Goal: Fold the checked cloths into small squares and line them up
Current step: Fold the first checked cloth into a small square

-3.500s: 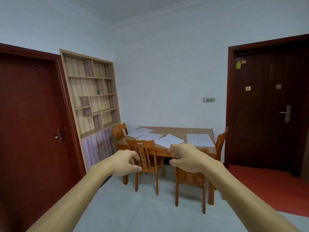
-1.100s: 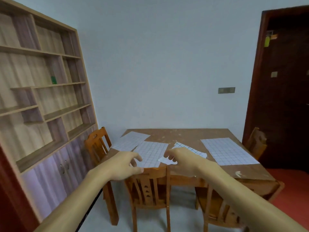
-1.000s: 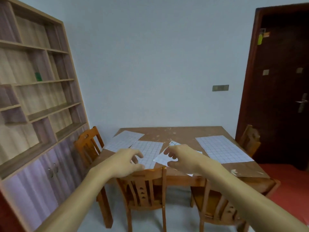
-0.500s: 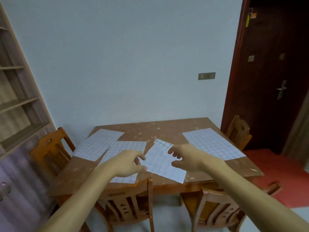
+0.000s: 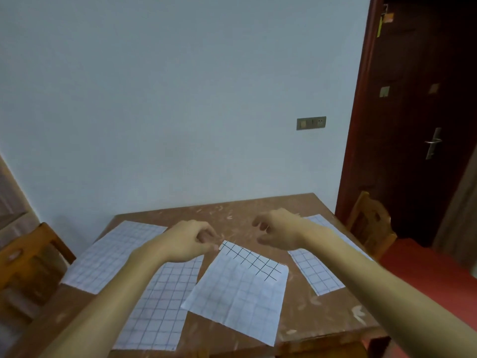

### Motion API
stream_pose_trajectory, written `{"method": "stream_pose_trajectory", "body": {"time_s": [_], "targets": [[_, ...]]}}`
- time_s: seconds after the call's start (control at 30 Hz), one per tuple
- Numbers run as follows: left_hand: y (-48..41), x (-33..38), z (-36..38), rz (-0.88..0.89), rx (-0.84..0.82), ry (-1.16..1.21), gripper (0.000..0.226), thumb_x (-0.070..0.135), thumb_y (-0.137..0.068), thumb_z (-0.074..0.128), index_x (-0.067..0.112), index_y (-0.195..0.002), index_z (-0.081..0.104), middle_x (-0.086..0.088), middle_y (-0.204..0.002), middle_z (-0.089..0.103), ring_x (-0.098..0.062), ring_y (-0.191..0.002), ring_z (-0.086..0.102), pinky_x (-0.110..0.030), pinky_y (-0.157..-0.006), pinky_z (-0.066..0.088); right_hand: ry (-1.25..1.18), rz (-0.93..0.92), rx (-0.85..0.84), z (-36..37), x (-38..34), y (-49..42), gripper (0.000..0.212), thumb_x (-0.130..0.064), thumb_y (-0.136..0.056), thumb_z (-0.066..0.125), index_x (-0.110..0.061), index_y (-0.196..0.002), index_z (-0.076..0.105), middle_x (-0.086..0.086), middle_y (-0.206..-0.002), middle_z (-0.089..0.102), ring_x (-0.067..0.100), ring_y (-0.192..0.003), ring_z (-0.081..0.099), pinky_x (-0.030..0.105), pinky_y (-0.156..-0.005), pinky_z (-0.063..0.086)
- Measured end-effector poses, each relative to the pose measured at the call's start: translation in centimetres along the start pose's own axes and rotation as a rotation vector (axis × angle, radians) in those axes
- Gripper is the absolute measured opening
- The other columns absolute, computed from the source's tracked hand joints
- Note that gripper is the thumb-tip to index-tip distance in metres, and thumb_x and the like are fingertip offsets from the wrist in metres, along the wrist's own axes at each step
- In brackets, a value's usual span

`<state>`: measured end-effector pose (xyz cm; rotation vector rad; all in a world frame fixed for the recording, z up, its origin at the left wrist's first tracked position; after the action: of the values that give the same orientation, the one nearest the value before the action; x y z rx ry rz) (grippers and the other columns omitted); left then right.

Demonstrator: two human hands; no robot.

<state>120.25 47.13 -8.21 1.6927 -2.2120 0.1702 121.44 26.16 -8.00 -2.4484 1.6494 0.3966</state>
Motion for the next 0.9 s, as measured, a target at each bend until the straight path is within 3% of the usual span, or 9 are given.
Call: {"method": "stream_pose_trajectory", "body": {"time_s": [0.1,0.37,0.53,0.73,0.9], "targets": [[-3.7,-1.5,0.1,-0.009,-0.018,0.004,0.038,0.053,-0.085,0.07,0.035,-0.118,0.063,0.017,-0.106,0.067,-0.006,-0.102,0.062,-0.036,-0.096,0.05,-0.005,-0.006,-0.024,0.7,0.9,-3.4,0.043,-0.03,-0.091,0.06,-0.021,-0.132,0.055,0.002,-0.126,0.061,0.018,-0.11,0.059,0.031,-0.091,0.048],[-13.7,-5.8,-0.4,0.043,-0.059,0.056,0.041,0.049,-0.088,0.067,0.03,-0.124,0.06,0.015,-0.102,0.07,0.001,-0.094,0.063,-0.023,-0.083,0.048,0.021,0.024,-0.048,1.9,3.3,-13.1,0.045,-0.027,-0.093,0.059,-0.019,-0.137,0.05,0.004,-0.129,0.06,0.02,-0.115,0.057,0.033,-0.096,0.047],[-19.9,-9.3,0.6,0.05,-0.083,0.069,0.039,0.046,-0.089,0.066,0.029,-0.124,0.059,0.016,-0.097,0.068,-0.008,-0.09,0.07,-0.018,-0.072,0.046,0.003,0.058,-0.036,2.6,4.7,-18.5,0.042,-0.026,-0.094,0.057,-0.018,-0.135,0.052,0.004,-0.128,0.062,0.019,-0.114,0.058,0.032,-0.095,0.047],[-25.0,-11.9,6.1,0.085,-0.196,0.071,0.04,0.046,-0.09,0.066,0.026,-0.125,0.061,0.011,-0.106,0.068,-0.01,-0.099,0.063,-0.032,-0.093,0.049,-0.08,0.11,-0.11,8.9,8.0,-21.7,0.039,-0.023,-0.093,0.058,-0.017,-0.131,0.054,0.004,-0.125,0.062,0.018,-0.112,0.058,0.027,-0.091,0.046],[-27.5,-14.3,13.1,0.041,-0.293,0.152,0.039,0.044,-0.09,0.066,0.028,-0.125,0.06,0.007,-0.111,0.064,-0.012,-0.103,0.061,-0.032,-0.093,0.049,-0.169,0.188,-0.219,15.9,12.4,-22.5,0.037,-0.023,-0.093,0.059,-0.018,-0.129,0.055,0.002,-0.124,0.062,0.017,-0.108,0.059,0.029,-0.091,0.049]]}}
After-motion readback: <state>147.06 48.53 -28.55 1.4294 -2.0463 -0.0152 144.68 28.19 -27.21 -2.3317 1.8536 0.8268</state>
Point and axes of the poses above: each hand's wrist, its own y-axis away from the middle knuckle, its own z-axis out of the palm, x = y × z, the point moved 6 cm from there along -y, towards the middle knuckle
